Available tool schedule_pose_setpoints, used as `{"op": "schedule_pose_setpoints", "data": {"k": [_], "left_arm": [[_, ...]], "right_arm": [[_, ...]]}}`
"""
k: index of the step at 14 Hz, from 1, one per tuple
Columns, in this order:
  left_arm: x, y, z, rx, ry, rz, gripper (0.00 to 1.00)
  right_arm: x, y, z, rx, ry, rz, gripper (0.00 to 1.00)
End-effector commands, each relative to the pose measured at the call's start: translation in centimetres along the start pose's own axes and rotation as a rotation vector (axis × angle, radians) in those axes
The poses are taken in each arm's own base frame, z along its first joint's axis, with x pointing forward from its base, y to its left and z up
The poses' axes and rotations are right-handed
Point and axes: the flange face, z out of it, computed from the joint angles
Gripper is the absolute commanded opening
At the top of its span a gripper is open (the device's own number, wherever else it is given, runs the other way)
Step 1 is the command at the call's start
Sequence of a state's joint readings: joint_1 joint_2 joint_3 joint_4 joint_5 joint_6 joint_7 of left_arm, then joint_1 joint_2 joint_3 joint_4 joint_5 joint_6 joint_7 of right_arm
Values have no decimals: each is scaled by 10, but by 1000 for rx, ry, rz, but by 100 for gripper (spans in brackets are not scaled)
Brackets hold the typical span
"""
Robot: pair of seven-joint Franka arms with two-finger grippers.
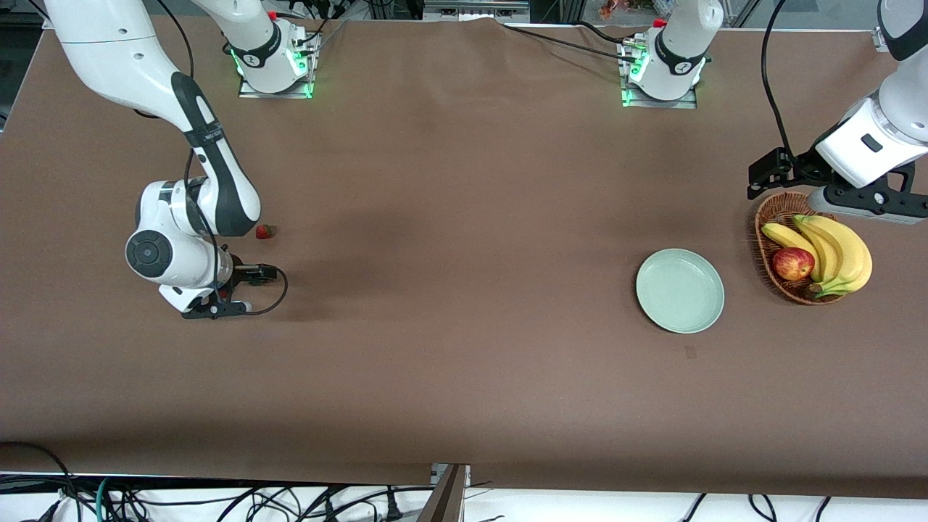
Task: Collect all strawberries into plate
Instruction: 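Close the right gripper on one strawberry and lift it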
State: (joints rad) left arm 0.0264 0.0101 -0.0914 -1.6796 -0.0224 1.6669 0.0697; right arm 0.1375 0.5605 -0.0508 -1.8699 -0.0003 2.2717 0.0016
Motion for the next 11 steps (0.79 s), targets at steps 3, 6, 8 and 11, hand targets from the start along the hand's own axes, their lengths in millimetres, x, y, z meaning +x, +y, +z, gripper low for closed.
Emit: {"op": "schedule_pose_setpoints", "data": {"k": [3,6,8,11], "left_arm": [[2,-1,-4,-20,-3,4,100],[3,-1,-4,-21,-6,4,100],[2,-1,-4,-20,-3,4,100],[2,-1,-4,-19,-5,4,100]], "right_arm": [[-5,-3,17,9,30,14,99],[-6,-3,18,8,27,14,56],[-6,-3,18,8,22,14,30],[-5,-3,17,9,22,15,11]]}}
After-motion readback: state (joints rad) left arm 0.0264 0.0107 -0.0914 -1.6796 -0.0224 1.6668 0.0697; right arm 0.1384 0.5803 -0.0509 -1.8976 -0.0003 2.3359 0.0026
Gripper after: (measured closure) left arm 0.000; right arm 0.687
